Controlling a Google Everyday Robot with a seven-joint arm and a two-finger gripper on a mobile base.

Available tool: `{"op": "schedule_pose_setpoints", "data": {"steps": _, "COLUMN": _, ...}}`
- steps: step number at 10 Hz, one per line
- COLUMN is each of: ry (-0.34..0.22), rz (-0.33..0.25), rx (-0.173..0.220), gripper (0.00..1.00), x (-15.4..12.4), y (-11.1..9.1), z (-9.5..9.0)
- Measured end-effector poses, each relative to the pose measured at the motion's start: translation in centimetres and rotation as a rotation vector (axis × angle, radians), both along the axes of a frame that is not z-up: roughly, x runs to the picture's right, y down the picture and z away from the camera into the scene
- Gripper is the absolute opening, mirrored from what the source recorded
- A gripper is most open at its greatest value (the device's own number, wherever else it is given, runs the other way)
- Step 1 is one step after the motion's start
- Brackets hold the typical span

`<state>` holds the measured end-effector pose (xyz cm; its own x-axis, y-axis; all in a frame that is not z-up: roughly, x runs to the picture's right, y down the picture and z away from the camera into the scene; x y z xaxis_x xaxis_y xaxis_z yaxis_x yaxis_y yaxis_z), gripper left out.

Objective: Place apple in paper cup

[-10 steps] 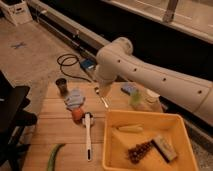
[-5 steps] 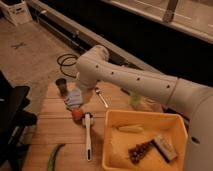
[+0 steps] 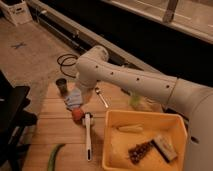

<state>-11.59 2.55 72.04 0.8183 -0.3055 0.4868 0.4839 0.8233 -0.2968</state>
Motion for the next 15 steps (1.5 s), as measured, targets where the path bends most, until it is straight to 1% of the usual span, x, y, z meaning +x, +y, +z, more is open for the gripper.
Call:
{"op": "schedule_pose_setpoints", "data": {"steps": 1, "ry": -0.006, "rz": -0.030, "rx": -0.015, "gripper": 0.65, "x": -0.8, "y": 0.6, "z": 0.3}}
{"op": "schedule_pose_setpoints", "data": {"steps": 2, "ry": -0.018, "rz": -0.051, "rx": -0.043, "gripper": 0.65, "x": -1.8, "y": 1.8, "z": 1.1}}
{"op": "schedule_pose_setpoints", "data": {"steps": 4, "ry": -0.025, "rz": -0.053, "rx": -0.088, "gripper": 0.65, "x": -2.2, "y": 3.2, "z": 2.5}}
{"op": "schedule_pose_setpoints", "data": {"steps": 6, "ry": -0.037, "rz": -0.053, "rx": -0.146, "gripper": 0.65, "x": -2.9, "y": 4.7, "z": 3.5}}
{"op": "schedule_pose_setpoints", "data": {"steps": 7, "ry": -0.037, "rz": -0.052, "rx": -0.169, "gripper": 0.65, "x": -3.0, "y": 5.5, "z": 4.0}}
{"op": "schedule_pose_setpoints", "data": {"steps": 8, "ry": -0.047, "rz": -0.038, "rx": -0.212, "gripper": 0.65, "x": -3.3, "y": 6.9, "z": 5.0}}
{"op": "schedule_pose_setpoints", "data": {"steps": 10, "ry": -0.068, "rz": -0.021, "rx": -0.270, "gripper": 0.65, "x": -4.3, "y": 8.5, "z": 6.0}}
{"op": "schedule_pose_setpoints", "data": {"steps": 12, "ry": -0.077, "rz": 0.017, "rx": -0.345, "gripper": 0.65, "x": -4.3, "y": 10.3, "z": 7.6}}
{"op": "schedule_pose_setpoints", "data": {"steps": 15, "ry": -0.085, "rz": 0.041, "rx": -0.406, "gripper": 0.65, "x": -4.5, "y": 11.3, "z": 9.0}}
